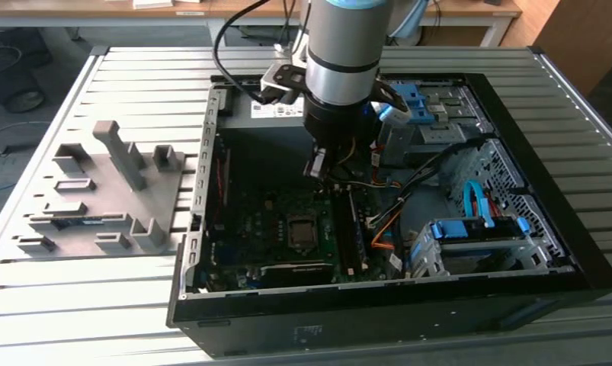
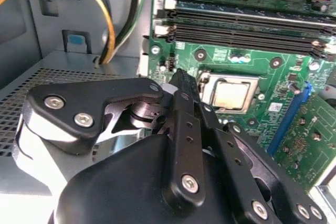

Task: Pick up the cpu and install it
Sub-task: 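Install the first cpu locking lever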

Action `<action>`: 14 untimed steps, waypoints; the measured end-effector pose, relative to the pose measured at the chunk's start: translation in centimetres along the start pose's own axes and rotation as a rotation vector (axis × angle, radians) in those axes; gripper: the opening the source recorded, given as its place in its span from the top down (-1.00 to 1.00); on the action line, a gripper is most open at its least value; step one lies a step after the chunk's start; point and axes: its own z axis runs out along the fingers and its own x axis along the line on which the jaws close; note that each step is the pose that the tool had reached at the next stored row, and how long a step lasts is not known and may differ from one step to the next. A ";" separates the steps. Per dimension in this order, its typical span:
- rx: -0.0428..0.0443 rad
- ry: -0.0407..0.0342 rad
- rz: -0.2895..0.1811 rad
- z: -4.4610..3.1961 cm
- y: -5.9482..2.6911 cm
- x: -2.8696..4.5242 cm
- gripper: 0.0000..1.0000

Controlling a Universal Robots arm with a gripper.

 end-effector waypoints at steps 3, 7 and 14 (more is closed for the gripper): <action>0.0000 -0.0002 0.000 0.01 -0.33 0.77 0.80; 0.0000 0.0001 0.000 0.01 -0.65 1.54 0.80; 0.0004 0.0008 0.000 0.01 -1.09 2.55 0.80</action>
